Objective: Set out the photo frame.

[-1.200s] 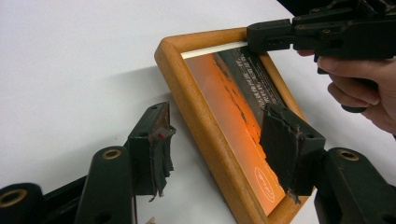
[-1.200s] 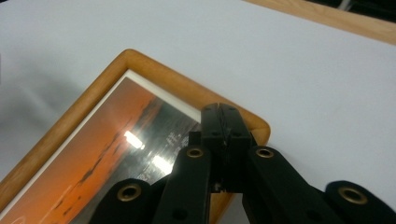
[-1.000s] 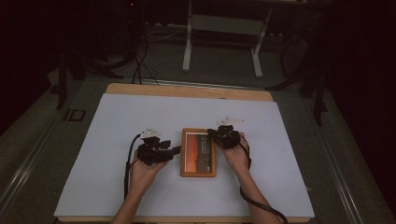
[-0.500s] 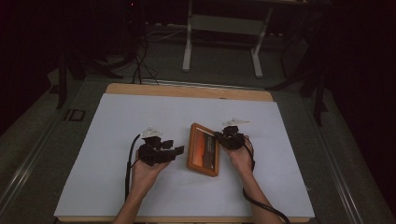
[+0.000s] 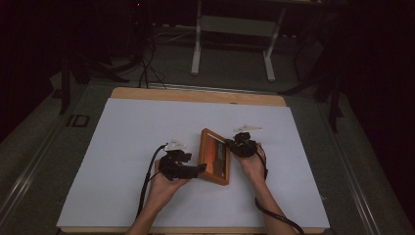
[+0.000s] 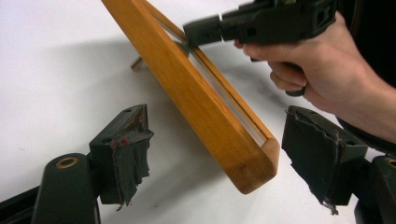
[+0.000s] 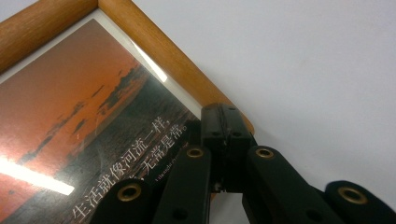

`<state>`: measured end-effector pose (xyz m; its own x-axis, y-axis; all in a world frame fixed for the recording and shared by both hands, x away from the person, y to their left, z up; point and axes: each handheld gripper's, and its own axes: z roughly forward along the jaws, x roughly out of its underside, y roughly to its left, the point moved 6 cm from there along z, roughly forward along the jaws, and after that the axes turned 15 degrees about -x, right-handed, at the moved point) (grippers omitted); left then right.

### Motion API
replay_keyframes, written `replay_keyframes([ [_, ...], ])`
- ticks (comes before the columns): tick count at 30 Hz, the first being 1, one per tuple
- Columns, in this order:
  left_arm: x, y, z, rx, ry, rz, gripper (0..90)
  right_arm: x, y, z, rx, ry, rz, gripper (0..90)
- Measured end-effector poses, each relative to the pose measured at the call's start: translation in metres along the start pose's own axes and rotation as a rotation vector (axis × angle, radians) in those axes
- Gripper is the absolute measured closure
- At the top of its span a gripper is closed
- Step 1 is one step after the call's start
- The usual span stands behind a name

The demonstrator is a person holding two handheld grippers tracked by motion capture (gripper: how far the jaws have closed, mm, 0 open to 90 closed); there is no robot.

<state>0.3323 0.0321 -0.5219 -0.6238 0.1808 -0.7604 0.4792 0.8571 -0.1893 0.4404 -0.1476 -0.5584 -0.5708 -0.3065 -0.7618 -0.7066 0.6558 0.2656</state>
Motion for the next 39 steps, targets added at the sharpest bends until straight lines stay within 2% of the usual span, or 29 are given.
replay_keyframes([
  [4,0.005,-0.007,0.01,0.004,0.032,-0.002,24.5,0.0,0.0,0.0,0.001,0.003,-0.004,90.0],
  [7,0.009,-0.007,0.016,0.007,0.054,-0.014,26.7,0.0,0.0,0.0,0.0,0.001,-0.004,90.0],
  [8,0.009,-0.007,0.018,0.022,0.055,-0.031,26.8,0.0,0.0,0.0,0.0,0.001,-0.005,90.0],
  [9,0.009,-0.007,0.018,0.022,0.055,-0.031,27.7,0.0,0.0,0.0,0.0,0.001,-0.005,90.0],
  [10,0.01,-0.006,0.022,0.06,0.066,-0.07,30.9,0.0,0.0,0.0,-0.004,-0.005,0.0,90.0],
  [13,0.01,-0.01,0.024,0.094,0.072,-0.068,40.4,0.001,0.0,0.0,-0.004,-0.008,0.0,90.0],
  [15,0.01,-0.01,0.024,0.094,0.072,-0.068,43.0,0.001,0.0,0.0,-0.004,-0.008,-0.001,90.0],
  [16,0.01,-0.013,0.026,0.103,0.087,-0.086,46.1,0.001,0.0,0.0,-0.004,-0.008,-0.002,90.0],
  [22,0.01,-0.013,0.027,0.108,0.104,-0.122,49.0,0.001,0.0,-0.001,-0.004,-0.007,-0.007,90.0],
  [26,0.01,-0.012,0.028,0.101,0.106,-0.13,49.9,0.002,0.001,-0.002,-0.009,-0.003,-0.015,90.0],
  [28,0.01,-0.012,0.029,0.094,0.105,-0.139,51.4,0.002,0.0,-0.006,0.003,0.001,-0.026,89.5],
  [33,0.008,-0.013,0.031,0.044,0.078,-0.135,56.1,0.001,-0.001,-0.022,0.0,-0.021,-0.033,83.8],
  [35,0.005,-0.017,0.03,0.031,0.053,-0.122,58.1,-0.001,0.0,-0.031,-0.002,-0.032,-0.045,81.7],
  [38,0.002,-0.023,0.028,0.008,0.039,-0.083,59.2,-0.005,0.006,-0.045,-0.006,-0.05,-0.077,79.0],
  [39,0.002,-0.023,0.028,0.008,0.039,-0.083,59.4,-0.005,0.006,-0.045,-0.006,-0.05,-0.077,79.0],
])
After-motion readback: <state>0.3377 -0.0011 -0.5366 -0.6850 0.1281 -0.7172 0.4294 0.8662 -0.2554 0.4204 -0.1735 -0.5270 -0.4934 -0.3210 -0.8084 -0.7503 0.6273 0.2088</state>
